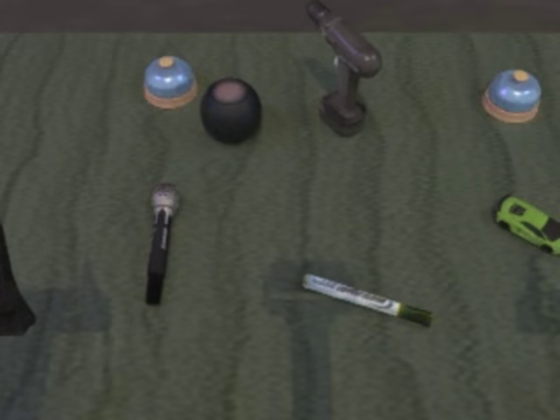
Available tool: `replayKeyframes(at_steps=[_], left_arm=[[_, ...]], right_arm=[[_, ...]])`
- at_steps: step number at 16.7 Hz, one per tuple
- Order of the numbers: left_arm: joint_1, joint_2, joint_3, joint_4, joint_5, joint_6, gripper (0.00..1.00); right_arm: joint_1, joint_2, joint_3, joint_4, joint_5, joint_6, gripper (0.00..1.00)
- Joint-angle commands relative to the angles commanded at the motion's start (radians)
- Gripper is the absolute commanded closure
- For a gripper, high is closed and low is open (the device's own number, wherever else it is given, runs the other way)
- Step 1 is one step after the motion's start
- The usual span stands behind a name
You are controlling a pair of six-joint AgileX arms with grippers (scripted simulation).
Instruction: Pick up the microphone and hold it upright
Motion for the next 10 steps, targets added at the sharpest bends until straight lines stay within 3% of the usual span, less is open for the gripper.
replayKeyframes(at_steps=[5, 10], left_arm=[[-0.017, 0.062, 0.059, -0.04, 0.002, -0.015, 0.0], [-0.084, 0.375, 0.312, -0.219, 0.0, -0.077, 0.0]], right_arm=[[0.0, 0.0, 0.0, 0.0, 0.0, 0.0, 0.0], [0.0, 0.0, 0.0, 0.0, 0.0, 0.0, 0.0]])
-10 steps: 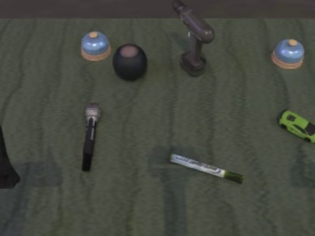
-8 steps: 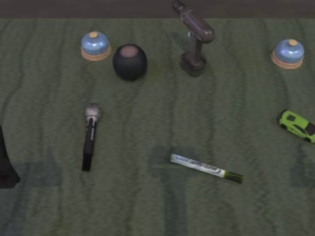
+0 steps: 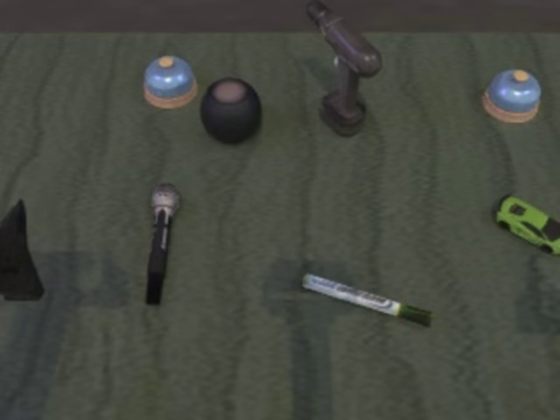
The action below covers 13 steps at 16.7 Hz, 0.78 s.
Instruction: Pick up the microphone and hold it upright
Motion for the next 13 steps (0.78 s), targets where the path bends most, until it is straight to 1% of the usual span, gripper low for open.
replayKeyframes(at_steps=[8, 13], left_arm=[[-0.146, 0.823, 0.535, -0.416, -0.005, -0.136, 0.0], [-0.226, 1.225, 0.828, -0.633, -0.004, -0.209, 0.0]], right_arm=[[0.0, 0.0, 0.0, 0.0, 0.0, 0.0, 0.0], [0.0, 0.0, 0.0, 0.0, 0.0, 0.0, 0.0]])
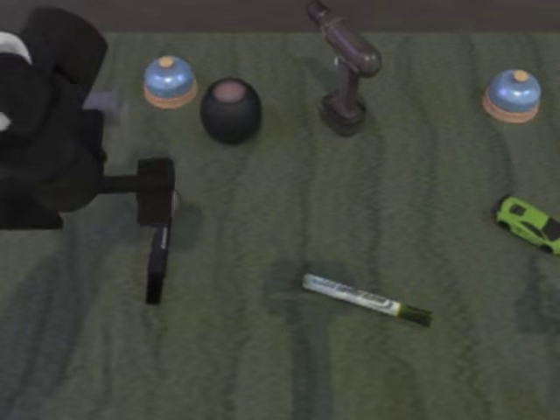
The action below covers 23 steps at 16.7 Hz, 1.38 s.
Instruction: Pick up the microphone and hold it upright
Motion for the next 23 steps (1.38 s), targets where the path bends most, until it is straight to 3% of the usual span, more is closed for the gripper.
replayKeyframes(at_steps=[5, 13, 23], left_arm=[[-0.048, 0.233, 0.188, -0.118, 0.0, -0.044, 0.0], [-0.049, 0.261, 0.21, -0.128, 0.0, -0.049, 0.0], [-0.051, 0.447, 0.054, 0.215, 0.001, -0.044, 0.0]], right_arm=[[0.0, 0.0, 0.0, 0.0, 0.0, 0.0, 0.0], [0.0, 0.0, 0.0, 0.0, 0.0, 0.0, 0.0], [0.0, 0.0, 0.0, 0.0, 0.0, 0.0, 0.0]])
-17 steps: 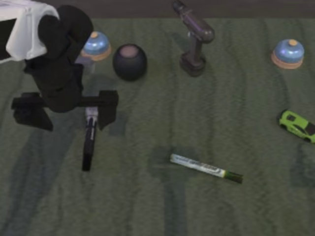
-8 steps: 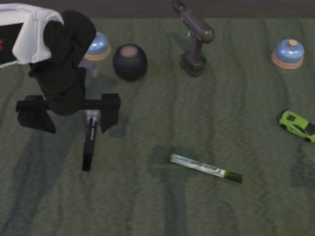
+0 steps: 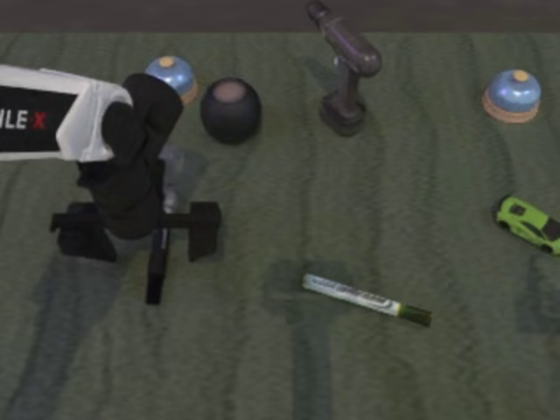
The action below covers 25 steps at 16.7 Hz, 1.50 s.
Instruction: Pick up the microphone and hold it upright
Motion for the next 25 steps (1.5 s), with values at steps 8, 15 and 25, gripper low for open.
replayKeyframes(at_steps=[8, 15, 25], left_arm=[[0.0, 0.005, -0.004, 0.008, 0.0, 0.0, 0.3], [0.0, 0.005, -0.004, 0.008, 0.0, 0.0, 0.83], [0.0, 0.005, -0.004, 0.008, 0.0, 0.0, 1.0]], right_arm=[[0.0, 0.0, 0.0, 0.0, 0.0, 0.0, 0.0], [0.0, 0.0, 0.0, 0.0, 0.0, 0.0, 0.0], [0.0, 0.0, 0.0, 0.0, 0.0, 0.0, 0.0]])
